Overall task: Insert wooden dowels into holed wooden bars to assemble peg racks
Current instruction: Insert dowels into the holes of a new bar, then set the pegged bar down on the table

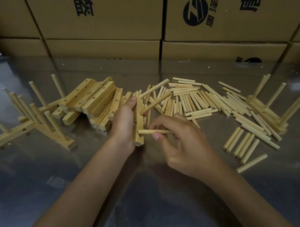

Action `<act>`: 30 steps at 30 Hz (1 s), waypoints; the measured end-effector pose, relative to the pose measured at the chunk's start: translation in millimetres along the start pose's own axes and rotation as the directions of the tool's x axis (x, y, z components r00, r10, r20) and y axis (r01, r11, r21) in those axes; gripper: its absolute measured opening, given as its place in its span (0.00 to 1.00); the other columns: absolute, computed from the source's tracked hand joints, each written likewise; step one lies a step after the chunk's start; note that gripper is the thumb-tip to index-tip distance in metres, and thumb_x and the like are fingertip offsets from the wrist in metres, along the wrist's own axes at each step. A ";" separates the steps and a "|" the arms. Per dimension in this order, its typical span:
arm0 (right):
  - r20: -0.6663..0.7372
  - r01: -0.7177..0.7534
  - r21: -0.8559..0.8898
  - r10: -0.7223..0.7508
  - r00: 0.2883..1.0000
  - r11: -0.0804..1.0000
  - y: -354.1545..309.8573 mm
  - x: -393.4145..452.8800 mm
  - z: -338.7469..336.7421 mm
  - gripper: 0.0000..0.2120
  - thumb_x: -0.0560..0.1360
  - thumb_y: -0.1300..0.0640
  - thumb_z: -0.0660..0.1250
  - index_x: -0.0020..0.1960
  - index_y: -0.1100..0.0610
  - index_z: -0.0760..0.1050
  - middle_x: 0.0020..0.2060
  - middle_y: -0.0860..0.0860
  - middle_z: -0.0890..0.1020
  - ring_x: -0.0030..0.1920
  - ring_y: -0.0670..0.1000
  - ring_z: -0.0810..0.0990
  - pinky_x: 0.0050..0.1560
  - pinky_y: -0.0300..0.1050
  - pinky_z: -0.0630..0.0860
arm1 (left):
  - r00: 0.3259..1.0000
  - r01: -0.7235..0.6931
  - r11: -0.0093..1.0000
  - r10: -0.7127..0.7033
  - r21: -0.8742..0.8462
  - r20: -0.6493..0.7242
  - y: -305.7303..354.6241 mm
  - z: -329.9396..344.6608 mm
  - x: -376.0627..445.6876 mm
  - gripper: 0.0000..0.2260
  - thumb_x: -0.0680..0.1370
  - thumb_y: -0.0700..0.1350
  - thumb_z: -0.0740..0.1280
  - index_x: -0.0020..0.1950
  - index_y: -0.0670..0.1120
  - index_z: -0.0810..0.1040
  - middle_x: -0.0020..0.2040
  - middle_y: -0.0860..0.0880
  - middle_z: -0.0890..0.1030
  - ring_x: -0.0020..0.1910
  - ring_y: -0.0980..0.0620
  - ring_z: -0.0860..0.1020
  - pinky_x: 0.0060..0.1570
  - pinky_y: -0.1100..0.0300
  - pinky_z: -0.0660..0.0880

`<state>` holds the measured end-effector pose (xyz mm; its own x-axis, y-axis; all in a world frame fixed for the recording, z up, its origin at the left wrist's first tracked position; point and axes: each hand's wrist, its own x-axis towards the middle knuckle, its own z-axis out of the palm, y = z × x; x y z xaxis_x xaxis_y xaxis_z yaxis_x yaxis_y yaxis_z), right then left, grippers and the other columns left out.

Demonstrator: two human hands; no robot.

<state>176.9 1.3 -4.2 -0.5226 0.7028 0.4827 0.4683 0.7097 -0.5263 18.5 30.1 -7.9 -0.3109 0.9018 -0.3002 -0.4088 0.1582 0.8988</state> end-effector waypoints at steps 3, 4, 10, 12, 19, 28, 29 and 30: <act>0.014 0.064 -0.111 -0.063 0.998 0.992 1.8 0.4 -3.6 0.06 0.75 0.58 0.69 0.51 0.49 0.79 0.39 0.34 0.73 0.44 0.40 0.68 0.46 0.38 0.63 | 1.000 0.000 1.000 0.001 0.009 -0.021 0.3 1.8 -2.1 0.12 0.82 0.54 0.62 0.54 0.48 0.80 0.34 0.50 0.77 0.29 0.52 0.73 0.28 0.60 0.73; 0.020 0.079 -0.137 -0.077 0.997 0.987 1.3 0.4 -3.9 0.06 0.75 0.58 0.69 0.51 0.49 0.79 0.39 0.35 0.73 0.43 0.41 0.67 0.46 0.40 0.64 | 1.000 -0.009 1.000 0.010 0.011 -0.025 0.7 2.5 -2.6 0.12 0.82 0.54 0.62 0.55 0.48 0.80 0.35 0.49 0.77 0.30 0.52 0.74 0.29 0.60 0.73; 0.070 0.131 -0.225 -0.118 0.990 0.965 -6.2 0.1 -2.0 0.05 0.75 0.63 0.68 0.46 0.54 0.79 0.35 0.43 0.73 0.41 0.43 0.63 0.40 0.33 0.61 | 0.994 -0.097 0.994 0.100 0.051 -0.049 -3.6 8.2 -7.0 0.15 0.84 0.53 0.60 0.66 0.50 0.79 0.59 0.42 0.83 0.58 0.38 0.81 0.61 0.40 0.77; 0.068 0.117 -0.197 -0.106 0.992 0.973 -4.9 0.6 -3.6 0.06 0.74 0.65 0.68 0.45 0.54 0.79 0.34 0.40 0.72 0.40 0.43 0.64 0.38 0.33 0.62 | 0.990 -0.122 0.991 0.126 0.055 -0.059 -5.2 10.0 -8.1 0.15 0.84 0.52 0.60 0.67 0.50 0.78 0.61 0.44 0.82 0.59 0.40 0.81 0.61 0.39 0.77; 0.089 0.032 -0.117 -0.022 0.996 0.993 -3.0 0.2 -4.4 0.07 0.75 0.63 0.68 0.46 0.53 0.82 0.34 0.35 0.71 0.42 0.40 0.70 0.39 0.36 0.69 | 0.982 -0.172 0.983 0.176 0.071 -0.065 -12.6 11.3 -8.9 0.17 0.84 0.53 0.59 0.69 0.48 0.77 0.66 0.42 0.79 0.55 0.44 0.79 0.49 0.48 0.77; -0.204 -0.096 -0.037 0.086 0.975 0.995 3.0 3.3 -18.2 0.11 0.73 0.48 0.73 0.54 0.48 0.81 0.46 0.41 0.81 0.45 0.41 0.77 0.44 0.39 0.76 | 0.962 -0.250 0.968 0.250 0.014 -0.110 -7.1 10.2 -6.6 0.13 0.85 0.50 0.58 0.65 0.51 0.78 0.59 0.44 0.82 0.49 0.46 0.80 0.44 0.51 0.79; -0.312 -0.145 0.021 0.144 0.939 0.989 4.5 3.5 -19.7 0.11 0.72 0.44 0.73 0.51 0.48 0.79 0.43 0.42 0.80 0.41 0.42 0.77 0.39 0.38 0.76 | 0.956 -0.259 0.966 0.257 0.008 -0.140 -5.7 8.7 -5.4 0.12 0.85 0.50 0.58 0.64 0.53 0.78 0.57 0.48 0.82 0.48 0.49 0.79 0.41 0.55 0.79; -0.371 -0.204 0.088 0.223 0.902 0.975 6.9 4.0 -21.5 0.13 0.71 0.40 0.72 0.48 0.48 0.77 0.40 0.43 0.79 0.37 0.43 0.77 0.35 0.38 0.75 | 0.950 -0.269 0.963 0.265 -0.002 -0.166 -3.9 7.6 -4.3 0.12 0.85 0.50 0.58 0.63 0.54 0.78 0.55 0.51 0.81 0.47 0.51 0.79 0.40 0.58 0.78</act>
<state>193.3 10.1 9.2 -0.1028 0.8099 0.5775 0.5004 0.5438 -0.6736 27.9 28.7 -7.7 -0.5462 0.8317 -0.0998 -0.3117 -0.0913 0.9458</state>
